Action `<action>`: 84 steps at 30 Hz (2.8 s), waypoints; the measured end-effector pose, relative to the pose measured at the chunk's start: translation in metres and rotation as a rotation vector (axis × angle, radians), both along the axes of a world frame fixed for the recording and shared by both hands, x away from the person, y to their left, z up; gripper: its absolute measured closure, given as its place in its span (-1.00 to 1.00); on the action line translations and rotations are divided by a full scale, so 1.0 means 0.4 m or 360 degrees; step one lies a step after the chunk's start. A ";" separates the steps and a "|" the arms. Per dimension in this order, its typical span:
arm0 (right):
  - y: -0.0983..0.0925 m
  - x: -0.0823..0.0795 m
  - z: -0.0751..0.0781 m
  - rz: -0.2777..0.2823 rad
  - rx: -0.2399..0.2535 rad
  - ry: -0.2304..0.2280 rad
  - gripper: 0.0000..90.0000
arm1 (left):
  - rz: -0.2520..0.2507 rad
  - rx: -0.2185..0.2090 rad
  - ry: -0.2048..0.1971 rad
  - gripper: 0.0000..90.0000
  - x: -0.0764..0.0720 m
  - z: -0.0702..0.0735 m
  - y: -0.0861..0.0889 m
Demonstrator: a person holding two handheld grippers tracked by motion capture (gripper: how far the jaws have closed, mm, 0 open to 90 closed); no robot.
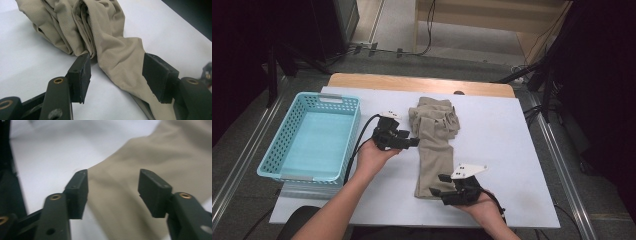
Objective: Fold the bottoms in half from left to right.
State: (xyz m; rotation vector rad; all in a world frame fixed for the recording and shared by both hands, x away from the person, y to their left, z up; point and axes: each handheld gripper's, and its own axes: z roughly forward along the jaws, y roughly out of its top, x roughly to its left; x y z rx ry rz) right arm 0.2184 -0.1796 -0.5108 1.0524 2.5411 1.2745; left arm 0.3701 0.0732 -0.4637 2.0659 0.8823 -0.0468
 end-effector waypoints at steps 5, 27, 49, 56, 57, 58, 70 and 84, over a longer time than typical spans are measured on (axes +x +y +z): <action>0.039 -0.020 -0.035 0.0037 -0.0144 0.0005 -0.47 | 0.0001 0.0008 -0.0003 -0.11 0.001 0.000 0.002; 0.033 -0.096 -0.008 0.0071 -0.0127 0.0146 0.82 | -0.0011 0.0041 0.0054 -0.22 0.007 -0.026 -0.010; -0.081 0.061 0.020 -0.0272 0.0012 -0.0064 0.14 | -0.0031 0.0111 0.0006 -0.26 -0.038 -0.058 -0.059; -0.110 0.176 -0.010 -0.0419 -0.0043 -0.0046 0.13 | -0.0042 0.0114 0.0055 -0.02 -0.033 -0.087 -0.082; -0.111 0.190 -0.014 -0.0432 -0.0050 -0.0056 0.12 | -0.0037 0.0116 0.0052 -0.01 -0.032 -0.092 -0.087; -0.112 0.203 -0.019 -0.0454 -0.0063 -0.0063 0.12 | -0.0042 0.0120 0.0047 0.03 -0.032 -0.098 -0.092; -0.070 0.285 -0.037 -0.0435 -0.0105 0.0031 0.88 | -0.0113 0.0063 0.0148 0.93 0.015 -0.122 -0.096; -0.111 0.084 0.089 -0.0300 0.0071 -0.0005 0.88 | -0.0298 -0.0025 0.0070 0.87 -0.159 -0.030 -0.034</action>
